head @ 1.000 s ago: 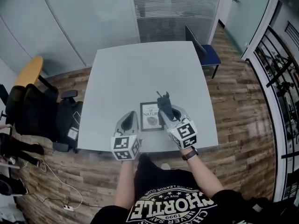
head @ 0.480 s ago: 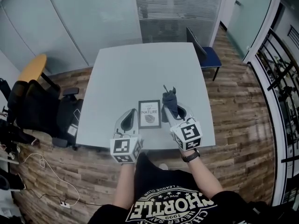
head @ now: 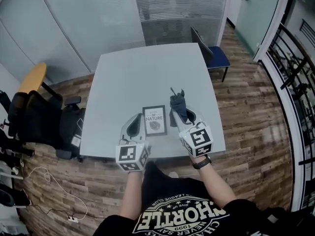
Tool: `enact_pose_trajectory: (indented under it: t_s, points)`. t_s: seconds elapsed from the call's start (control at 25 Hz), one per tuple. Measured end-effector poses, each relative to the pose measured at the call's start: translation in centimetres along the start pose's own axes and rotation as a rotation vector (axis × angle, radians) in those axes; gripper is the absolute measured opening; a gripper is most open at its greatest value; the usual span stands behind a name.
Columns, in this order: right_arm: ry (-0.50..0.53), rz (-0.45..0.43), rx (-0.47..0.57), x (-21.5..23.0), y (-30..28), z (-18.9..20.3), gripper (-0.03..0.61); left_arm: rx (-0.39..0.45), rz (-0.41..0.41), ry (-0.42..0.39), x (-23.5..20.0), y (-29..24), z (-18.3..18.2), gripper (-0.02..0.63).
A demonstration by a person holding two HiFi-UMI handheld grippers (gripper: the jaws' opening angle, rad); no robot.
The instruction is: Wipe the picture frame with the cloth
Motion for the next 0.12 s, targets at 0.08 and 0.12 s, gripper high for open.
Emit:
enact_pose_trajectory:
  t_s: [0.08, 0.12]
  points:
    - [0.002, 0.005, -0.001, 0.42, 0.10, 0.04, 0.077, 0.003, -0.001, 0.001, 0.23, -0.26, -0.08, 0.006]
    - [0.003, 0.007, -0.001, 0.62, 0.13, 0.05, 0.076, 0.004, -0.001, 0.001, 0.32, -0.40, -0.11, 0.006]
Point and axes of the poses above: the fingertips, and each gripper's own axes: y backward along the fingers, x to its right, z out of its underside, the point moved 3 cm from there along y, backward along the fingers, and after that the axes turned 11 degrees about x, right-handed, at the moved point
